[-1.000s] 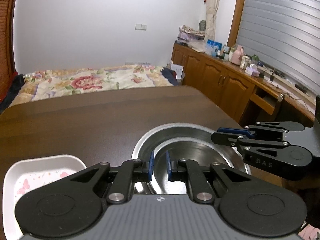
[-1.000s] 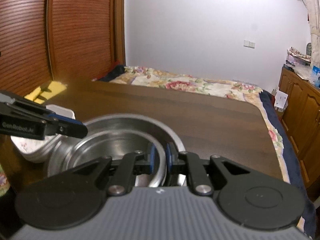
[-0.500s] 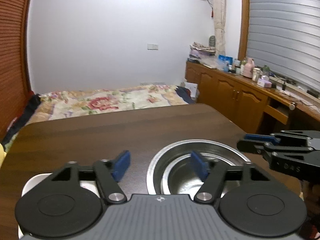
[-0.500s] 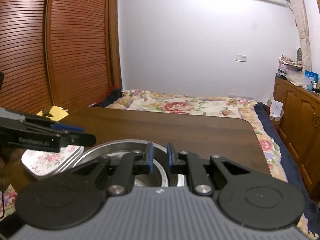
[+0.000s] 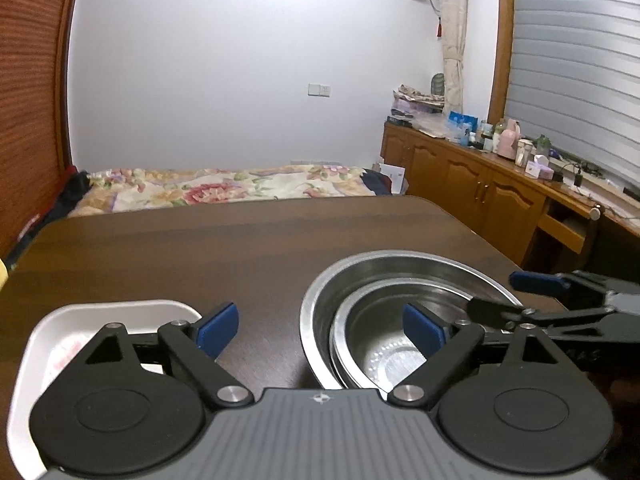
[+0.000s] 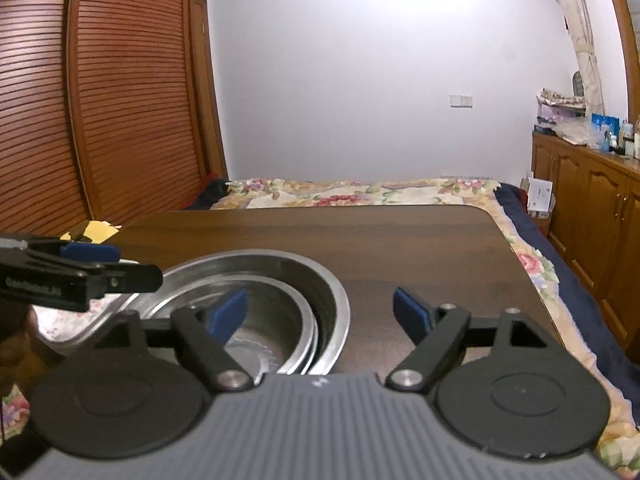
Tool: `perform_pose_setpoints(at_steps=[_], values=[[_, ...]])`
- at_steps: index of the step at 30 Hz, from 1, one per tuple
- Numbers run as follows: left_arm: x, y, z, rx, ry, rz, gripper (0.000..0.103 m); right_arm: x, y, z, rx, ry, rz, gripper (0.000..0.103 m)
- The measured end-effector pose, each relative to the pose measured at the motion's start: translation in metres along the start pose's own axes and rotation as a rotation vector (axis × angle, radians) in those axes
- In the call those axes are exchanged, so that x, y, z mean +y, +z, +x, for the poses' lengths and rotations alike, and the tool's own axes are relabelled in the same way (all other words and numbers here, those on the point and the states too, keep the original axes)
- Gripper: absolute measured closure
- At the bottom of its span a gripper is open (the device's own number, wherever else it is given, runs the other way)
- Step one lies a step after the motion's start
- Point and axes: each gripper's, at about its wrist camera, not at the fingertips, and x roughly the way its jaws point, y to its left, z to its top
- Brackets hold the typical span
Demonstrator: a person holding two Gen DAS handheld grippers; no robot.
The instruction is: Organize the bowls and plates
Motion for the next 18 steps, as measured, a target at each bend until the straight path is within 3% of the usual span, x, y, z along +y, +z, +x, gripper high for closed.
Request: perform_pose_setpoints(at_steps=[11,15,18], values=[[-0.006,-0.008,0.001,0.018,-0.039,0.004,0.025,0.001,-0.01,0.006,-0.024,0.031,0.015,0.023],[-0.007,-0.01,0.003,0.033,-0.029,0.004,0.044,-0.001,-0.01,0.006,-0.013,0.035,0.03,0.023],[-0.008,-0.012,0.003,0.041,-0.033,0.0,0.053,-0.002,-0.009,0.01,0.009,0.031,0.051,0.029]])
